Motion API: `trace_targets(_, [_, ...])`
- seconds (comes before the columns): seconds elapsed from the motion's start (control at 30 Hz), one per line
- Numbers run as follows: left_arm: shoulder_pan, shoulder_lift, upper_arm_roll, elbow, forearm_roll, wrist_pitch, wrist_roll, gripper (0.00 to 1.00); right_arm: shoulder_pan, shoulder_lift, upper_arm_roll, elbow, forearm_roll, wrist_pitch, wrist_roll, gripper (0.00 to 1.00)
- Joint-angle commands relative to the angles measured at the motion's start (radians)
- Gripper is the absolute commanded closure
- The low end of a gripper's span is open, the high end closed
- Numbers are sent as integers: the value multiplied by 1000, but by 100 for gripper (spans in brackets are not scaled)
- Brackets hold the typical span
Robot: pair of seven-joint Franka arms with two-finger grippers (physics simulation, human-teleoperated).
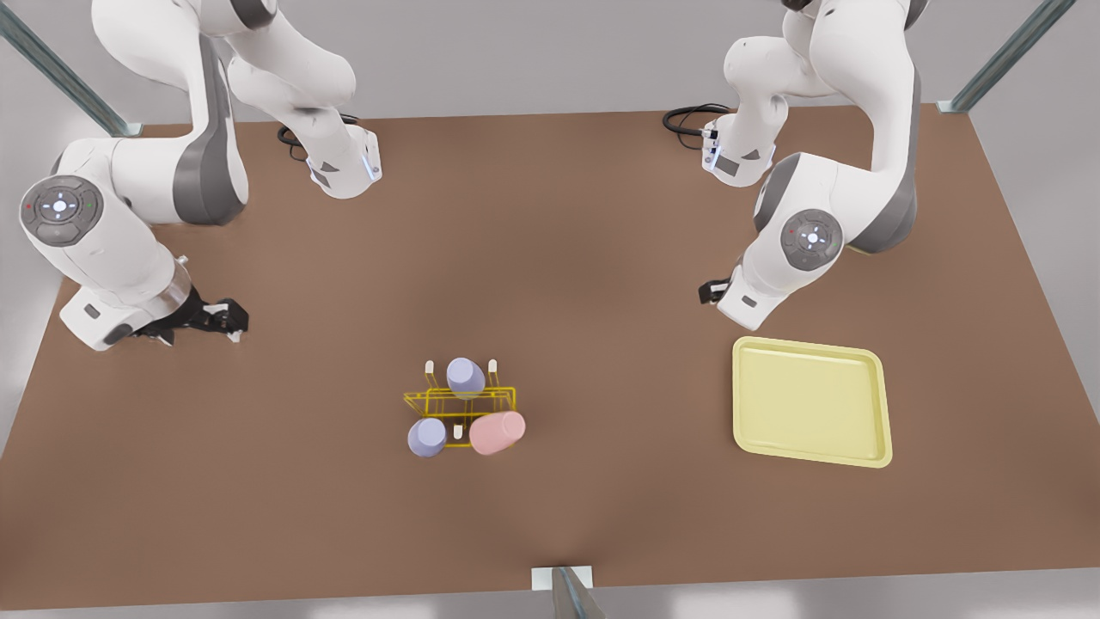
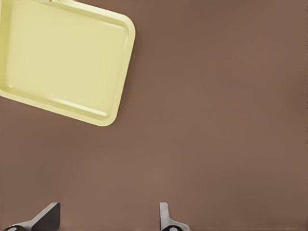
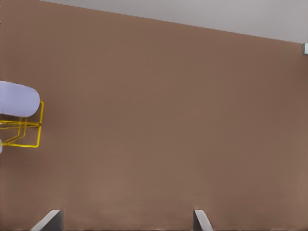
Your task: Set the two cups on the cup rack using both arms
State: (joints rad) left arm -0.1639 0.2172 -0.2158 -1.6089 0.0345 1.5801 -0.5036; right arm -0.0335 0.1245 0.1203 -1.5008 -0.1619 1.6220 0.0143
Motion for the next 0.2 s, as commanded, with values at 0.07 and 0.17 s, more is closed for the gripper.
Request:
trace_targets(0.07, [1,-1,1,1,-15,-8,132,0,1,-68,-10,-92,68,-103,-53,0])
trace_targets(0.17, [1,1,1,20,-15,-32,134,0,0,-78,-10,-99,67,-105,-51,0])
